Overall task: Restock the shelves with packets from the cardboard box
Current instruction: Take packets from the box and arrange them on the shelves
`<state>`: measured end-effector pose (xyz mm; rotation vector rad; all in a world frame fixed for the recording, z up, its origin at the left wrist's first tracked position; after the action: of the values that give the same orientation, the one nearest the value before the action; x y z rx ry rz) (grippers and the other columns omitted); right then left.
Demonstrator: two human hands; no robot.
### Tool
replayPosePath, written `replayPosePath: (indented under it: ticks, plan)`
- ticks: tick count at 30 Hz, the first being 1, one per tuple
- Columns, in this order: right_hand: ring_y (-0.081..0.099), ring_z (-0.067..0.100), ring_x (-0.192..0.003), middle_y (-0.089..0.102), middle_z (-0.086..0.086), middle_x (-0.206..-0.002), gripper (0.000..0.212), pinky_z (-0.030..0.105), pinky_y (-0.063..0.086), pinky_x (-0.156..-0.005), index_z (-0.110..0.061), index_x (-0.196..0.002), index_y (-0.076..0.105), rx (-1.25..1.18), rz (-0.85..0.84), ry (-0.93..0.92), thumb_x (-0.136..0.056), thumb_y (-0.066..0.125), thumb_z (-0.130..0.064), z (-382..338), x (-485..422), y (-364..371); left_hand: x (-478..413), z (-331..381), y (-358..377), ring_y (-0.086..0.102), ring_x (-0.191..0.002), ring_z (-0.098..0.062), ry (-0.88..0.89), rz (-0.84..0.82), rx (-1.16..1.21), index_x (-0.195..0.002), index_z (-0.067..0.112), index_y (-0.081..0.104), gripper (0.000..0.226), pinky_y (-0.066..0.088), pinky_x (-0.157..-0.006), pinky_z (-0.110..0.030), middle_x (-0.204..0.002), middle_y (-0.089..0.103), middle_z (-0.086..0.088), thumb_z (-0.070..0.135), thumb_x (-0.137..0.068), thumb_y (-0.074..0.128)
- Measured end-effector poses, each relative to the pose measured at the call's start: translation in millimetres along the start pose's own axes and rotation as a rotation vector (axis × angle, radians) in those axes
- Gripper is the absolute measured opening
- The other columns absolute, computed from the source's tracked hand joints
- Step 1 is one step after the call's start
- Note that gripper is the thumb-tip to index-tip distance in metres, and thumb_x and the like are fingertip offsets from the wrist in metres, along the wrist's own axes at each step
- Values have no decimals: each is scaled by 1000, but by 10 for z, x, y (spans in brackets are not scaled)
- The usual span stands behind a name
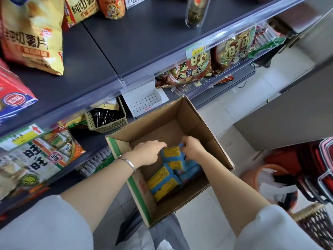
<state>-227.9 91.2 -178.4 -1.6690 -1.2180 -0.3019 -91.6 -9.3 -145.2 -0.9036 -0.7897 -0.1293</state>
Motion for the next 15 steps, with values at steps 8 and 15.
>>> replayPosePath:
  ticks: [8,15]
  plan:
    - [63,21,-67,57,17,-87,9,25,56,-44,-6,-92,47,-1020,-58,241,-94,49,3,-229,149,-318,-14,-5,-177,39,-132,-19,71,276,1,-145,30,28,67,35,-103,-33,-149,34,7,25,-87,62]
    - [70,20,-62,68,17,-67,21,27,59,-61,4,-94,58,-1212,-173,273,-99,47,-13,-248,188,-272,30,-91,-324,58,-108,-33,-23,433,68,-126,22,45,29,46,-81,-39,-121,60,-6,27,-97,44]
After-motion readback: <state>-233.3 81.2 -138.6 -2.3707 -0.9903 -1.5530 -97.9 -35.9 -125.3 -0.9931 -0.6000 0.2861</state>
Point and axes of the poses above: each hand's wrist, its own x-axis away from the middle knuckle, its own y-axis out of the palm, z = x × y, the point moved 2 cm from there along -x, towards the middle knuckle
